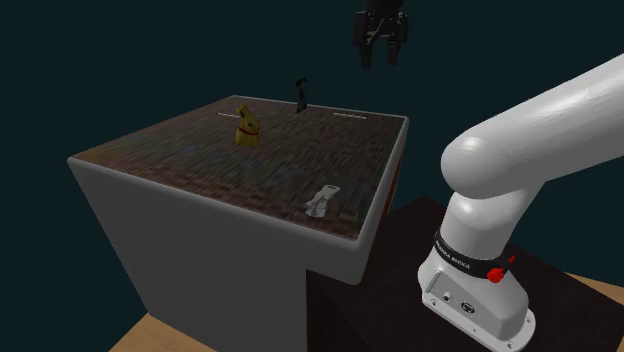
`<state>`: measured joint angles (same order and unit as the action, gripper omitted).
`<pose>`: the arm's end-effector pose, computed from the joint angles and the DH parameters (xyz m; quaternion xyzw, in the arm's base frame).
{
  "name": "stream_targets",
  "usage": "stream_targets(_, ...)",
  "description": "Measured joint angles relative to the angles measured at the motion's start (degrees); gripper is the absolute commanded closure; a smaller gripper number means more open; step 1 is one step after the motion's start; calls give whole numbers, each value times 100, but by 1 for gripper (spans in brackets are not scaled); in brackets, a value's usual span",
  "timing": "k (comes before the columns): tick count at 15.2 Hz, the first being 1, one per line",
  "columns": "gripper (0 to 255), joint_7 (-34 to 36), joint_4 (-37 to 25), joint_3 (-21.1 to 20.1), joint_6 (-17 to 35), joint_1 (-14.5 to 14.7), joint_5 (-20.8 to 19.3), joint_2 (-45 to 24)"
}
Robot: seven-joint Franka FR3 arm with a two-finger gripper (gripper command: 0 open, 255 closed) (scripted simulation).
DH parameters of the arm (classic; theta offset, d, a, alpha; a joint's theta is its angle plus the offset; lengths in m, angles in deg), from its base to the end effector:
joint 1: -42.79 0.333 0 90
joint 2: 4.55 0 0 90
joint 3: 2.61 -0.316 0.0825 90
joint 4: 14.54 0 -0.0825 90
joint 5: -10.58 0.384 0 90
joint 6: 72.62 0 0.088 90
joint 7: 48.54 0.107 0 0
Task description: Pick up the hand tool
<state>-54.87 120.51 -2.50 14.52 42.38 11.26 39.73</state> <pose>0.3046 -0.0016 0.5818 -0.9982 -0.0511 0.0312 0.0085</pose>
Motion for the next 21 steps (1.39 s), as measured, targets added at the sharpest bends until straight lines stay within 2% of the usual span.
stream_targets(2,0,118,131,-52,59,-16,46,68)
stream_targets(6,0,960,806,-381,460,-151,355,310)
stream_targets(14,0,2981,2091,-1403,1601,-234,1357,472)
stream_targets(21,0,4705,2717,-2473,2973,-210,2385,-182)
